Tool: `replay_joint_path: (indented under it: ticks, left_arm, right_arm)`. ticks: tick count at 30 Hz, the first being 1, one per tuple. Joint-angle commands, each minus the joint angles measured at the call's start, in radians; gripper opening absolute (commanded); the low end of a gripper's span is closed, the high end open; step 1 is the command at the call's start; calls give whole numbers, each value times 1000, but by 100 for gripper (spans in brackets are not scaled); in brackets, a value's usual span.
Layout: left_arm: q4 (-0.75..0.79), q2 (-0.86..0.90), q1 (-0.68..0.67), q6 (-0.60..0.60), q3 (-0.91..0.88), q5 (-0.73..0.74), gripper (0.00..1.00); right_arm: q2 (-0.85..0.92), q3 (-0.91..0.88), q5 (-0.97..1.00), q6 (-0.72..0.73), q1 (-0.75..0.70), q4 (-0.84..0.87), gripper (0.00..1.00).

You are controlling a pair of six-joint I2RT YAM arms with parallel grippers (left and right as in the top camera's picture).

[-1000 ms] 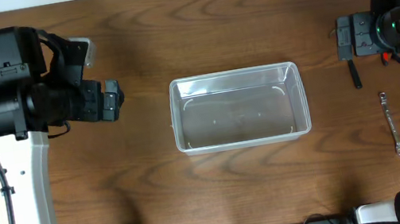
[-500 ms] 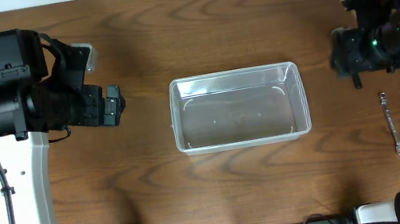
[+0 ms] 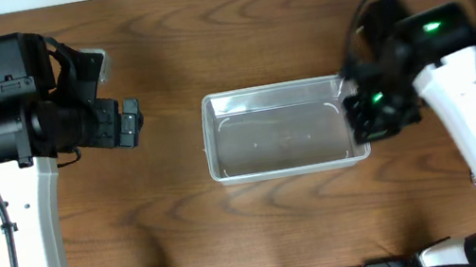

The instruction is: Pack container

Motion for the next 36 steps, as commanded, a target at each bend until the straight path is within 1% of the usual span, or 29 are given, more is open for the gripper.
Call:
replay_joint_path:
  ticks: [1,6,10,13,16,20,27,33,36]
  left_arm:
    - [3,-5,-4,-6,6,-16,98]
    - [23,-5,-4,-6,6,-16,98]
    - [31,-5,-4,-6,6,-16,98]
    - [36,-5,-4,-6,6,-16,98]
    - [41,-5,-4,-6,6,-16,98]
    - [41,-5,-4,-6,6,-16,98]
    - [41,-5,-4,-6,6,-17,98]
    - [41,-5,-4,-6,6,-17,98]
    - [41,-5,-4,-6,6,-21,98]
  right_arm:
    - [-4,-26,-10,89,99,-2,1]
    - [-40,-26,3,180,230,-2,1]
    - [-75,-39,109,305,313,-2,1]
    - [-103,-78,187,386,367,8,1]
    - [-127,-145,193,435,409,42,1]
    - [-164,-269,196,451,444,123,1]
    - [-200,-459,204,458,446,354,1]
    - [-200,-549,264,457,445,528,1]
    - [-200,-577,275,458,441,570,1]
